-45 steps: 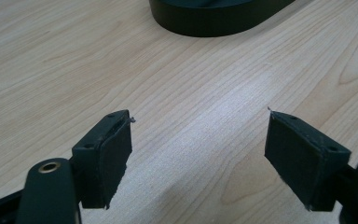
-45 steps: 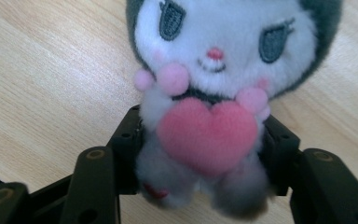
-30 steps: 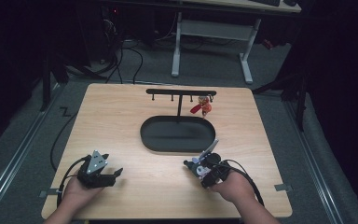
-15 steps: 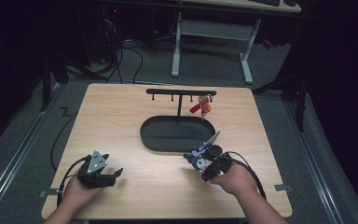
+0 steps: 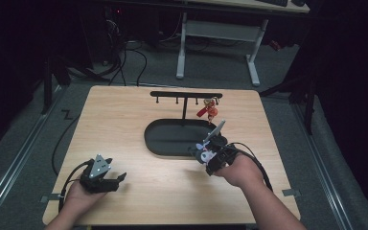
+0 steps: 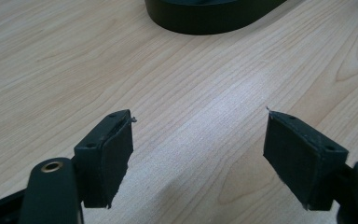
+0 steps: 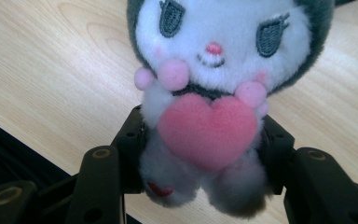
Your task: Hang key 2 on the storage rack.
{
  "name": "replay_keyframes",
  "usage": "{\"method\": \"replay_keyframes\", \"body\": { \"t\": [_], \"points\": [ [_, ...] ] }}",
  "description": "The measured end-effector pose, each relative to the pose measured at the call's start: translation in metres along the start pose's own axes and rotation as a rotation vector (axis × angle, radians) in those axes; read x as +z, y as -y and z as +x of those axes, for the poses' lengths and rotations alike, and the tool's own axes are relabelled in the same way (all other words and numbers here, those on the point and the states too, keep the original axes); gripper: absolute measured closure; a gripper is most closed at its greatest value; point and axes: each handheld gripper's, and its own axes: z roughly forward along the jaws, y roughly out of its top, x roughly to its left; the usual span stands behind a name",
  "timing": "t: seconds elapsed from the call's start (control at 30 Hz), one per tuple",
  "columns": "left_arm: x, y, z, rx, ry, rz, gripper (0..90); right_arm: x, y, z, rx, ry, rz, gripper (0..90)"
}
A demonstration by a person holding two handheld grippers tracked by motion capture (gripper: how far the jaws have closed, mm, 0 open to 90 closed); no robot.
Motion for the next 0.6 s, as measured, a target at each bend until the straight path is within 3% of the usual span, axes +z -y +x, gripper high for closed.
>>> {"method": "replay_keyframes", "body": {
  "t": [0.6],
  "points": [
    [-0.001,0.000,0.001,-0.002,0.002,-0.004,24.9,-0.028,-0.035,0.001,-0.015,-0.026,0.003,48.6]
  ]
}}
